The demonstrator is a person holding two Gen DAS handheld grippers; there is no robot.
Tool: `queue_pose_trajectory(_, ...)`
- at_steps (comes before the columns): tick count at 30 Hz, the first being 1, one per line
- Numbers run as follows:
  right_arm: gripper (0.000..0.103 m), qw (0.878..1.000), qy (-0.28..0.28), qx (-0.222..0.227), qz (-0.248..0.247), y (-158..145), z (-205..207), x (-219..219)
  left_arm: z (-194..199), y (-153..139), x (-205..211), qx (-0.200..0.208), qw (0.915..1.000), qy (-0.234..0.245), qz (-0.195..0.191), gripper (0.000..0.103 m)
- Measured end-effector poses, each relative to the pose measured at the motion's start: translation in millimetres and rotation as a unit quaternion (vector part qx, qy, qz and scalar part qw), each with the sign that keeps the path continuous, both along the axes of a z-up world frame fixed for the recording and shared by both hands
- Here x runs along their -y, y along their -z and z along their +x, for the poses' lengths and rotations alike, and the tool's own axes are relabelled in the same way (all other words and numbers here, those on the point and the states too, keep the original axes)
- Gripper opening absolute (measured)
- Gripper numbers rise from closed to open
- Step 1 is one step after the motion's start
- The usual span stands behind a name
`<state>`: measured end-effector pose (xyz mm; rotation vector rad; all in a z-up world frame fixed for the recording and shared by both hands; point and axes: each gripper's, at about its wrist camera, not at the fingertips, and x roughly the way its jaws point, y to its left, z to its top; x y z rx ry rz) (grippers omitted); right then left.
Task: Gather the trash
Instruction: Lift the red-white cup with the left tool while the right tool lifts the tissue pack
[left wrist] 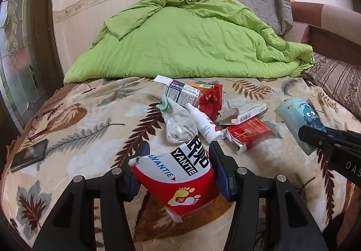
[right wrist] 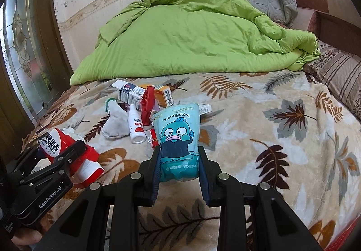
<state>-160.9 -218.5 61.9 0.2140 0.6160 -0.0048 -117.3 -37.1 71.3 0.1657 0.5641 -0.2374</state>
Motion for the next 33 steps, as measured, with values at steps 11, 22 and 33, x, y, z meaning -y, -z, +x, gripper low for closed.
queue_pose_trajectory(11,0.032,1.000,0.000,-0.001,0.001,0.5,0.1,0.6,-0.4,-0.4,1.7,0.004,1.0000,0.001,0.003,0.053)
queue_pose_trajectory(22,0.032,1.000,-0.002,0.000,0.000,0.9,-0.1,0.9,-1.3,-0.9,3.7,0.007,1.0000,0.003,0.006,0.053)
queue_pose_trajectory(33,0.032,1.000,0.004,0.000,-0.008,-0.6,-0.4,1.0,-1.6,-4.6,3.7,0.013,0.9999,0.007,0.000,0.053)
